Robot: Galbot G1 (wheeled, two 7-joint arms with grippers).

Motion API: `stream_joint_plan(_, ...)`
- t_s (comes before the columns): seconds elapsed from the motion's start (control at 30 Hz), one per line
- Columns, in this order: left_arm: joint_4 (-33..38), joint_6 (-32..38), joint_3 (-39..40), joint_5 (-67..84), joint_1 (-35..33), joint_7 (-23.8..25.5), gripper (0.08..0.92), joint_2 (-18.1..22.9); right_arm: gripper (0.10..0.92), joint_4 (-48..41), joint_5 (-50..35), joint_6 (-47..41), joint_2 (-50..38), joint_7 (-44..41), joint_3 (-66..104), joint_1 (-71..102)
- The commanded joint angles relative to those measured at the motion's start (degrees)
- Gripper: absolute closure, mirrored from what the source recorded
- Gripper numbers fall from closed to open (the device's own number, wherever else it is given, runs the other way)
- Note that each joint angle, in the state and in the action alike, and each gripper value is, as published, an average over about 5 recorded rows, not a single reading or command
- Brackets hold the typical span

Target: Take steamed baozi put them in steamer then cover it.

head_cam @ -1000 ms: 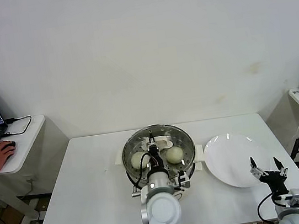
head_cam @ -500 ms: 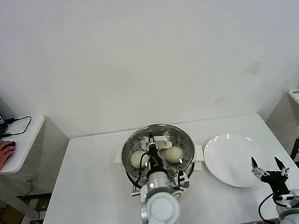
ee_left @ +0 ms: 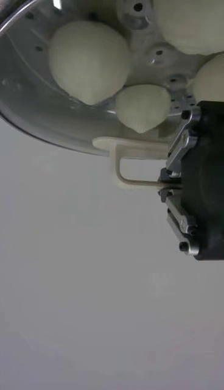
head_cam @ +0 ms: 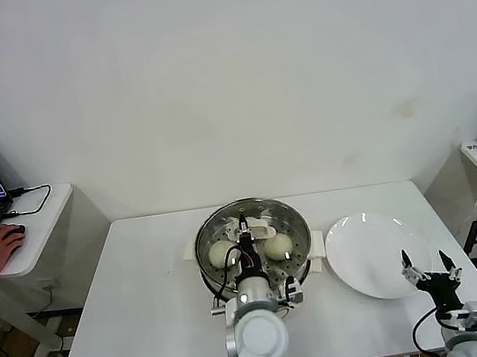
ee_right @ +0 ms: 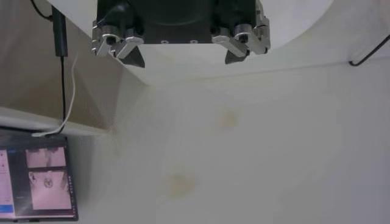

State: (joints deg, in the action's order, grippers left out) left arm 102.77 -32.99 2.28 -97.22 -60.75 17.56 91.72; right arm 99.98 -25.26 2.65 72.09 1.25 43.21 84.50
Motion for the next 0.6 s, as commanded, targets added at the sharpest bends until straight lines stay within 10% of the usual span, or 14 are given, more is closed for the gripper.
stream_joint_plan(0.03,0.8,0.1,0.0,0.3,-0.2,0.5,0.824,0.0,0.202,0.0,-0.1,0.1,0.0,0.0,0.1,0.0)
stream_joint_plan(0.6,5.5,-0.1,0.2,2.5,-2.1,1.1,0.322,-0.2,0.203,0.0,-0.1,0.1,-0.2,-0.1,0.2,-0.1)
